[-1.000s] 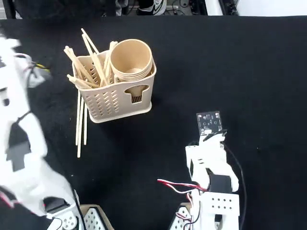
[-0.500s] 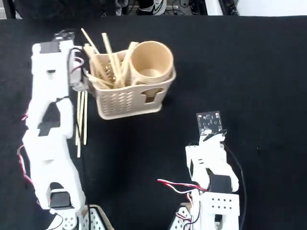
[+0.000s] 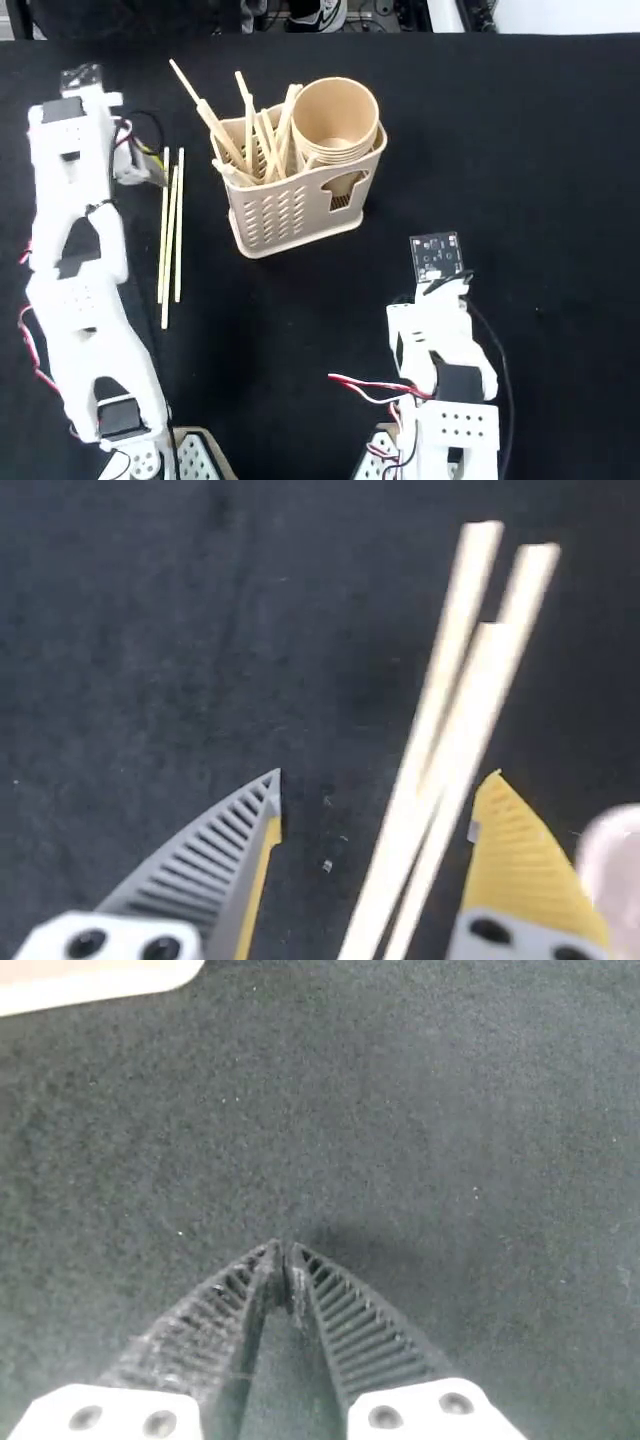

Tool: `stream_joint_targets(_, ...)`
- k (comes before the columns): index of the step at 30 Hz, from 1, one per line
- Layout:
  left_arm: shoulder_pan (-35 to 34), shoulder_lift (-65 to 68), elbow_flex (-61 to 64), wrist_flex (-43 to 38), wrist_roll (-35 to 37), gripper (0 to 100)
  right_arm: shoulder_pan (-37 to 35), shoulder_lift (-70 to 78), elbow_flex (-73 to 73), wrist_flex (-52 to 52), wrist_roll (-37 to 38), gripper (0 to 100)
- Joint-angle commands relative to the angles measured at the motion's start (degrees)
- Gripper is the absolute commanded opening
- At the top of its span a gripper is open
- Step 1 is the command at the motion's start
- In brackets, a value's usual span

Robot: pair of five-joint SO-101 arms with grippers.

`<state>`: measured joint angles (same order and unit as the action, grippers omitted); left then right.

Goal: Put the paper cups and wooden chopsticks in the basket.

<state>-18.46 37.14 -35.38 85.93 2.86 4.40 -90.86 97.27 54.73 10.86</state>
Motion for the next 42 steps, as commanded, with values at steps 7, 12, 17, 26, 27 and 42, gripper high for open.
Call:
stream_joint_targets(7, 3.91, 12.84, -13.85, -0.44, -5.71, 30, -0.53, -0.57, -0.13, 0.18, 0.26, 1.2)
stream_joint_targets(12, 2.86, 20.57, -19.21, -0.09, -5.8, 30, -0.53, -0.57, -0.13, 0.18, 0.26, 1.2)
stream_joint_targets(17, 2.77, 25.76, -26.07, 4.75, -6.59, 13, -0.53, -0.57, -0.13, 0.18, 0.26, 1.2)
stream_joint_targets(26, 2.77, 28.66, -39.69, 15.03, -10.29, 3, -0.53, -0.57, -0.13, 0.18, 0.26, 1.2)
stream_joint_targets(27, 2.77, 28.57, -40.57, 15.03, -10.2, 3, -0.53, -0.57, -0.13, 0.18, 0.26, 1.2)
stream_joint_targets(42, 3.03, -11.16, -13.67, 14.77, -10.11, 3, -0.53, -0.57, -0.13, 0.18, 0.26, 1.2)
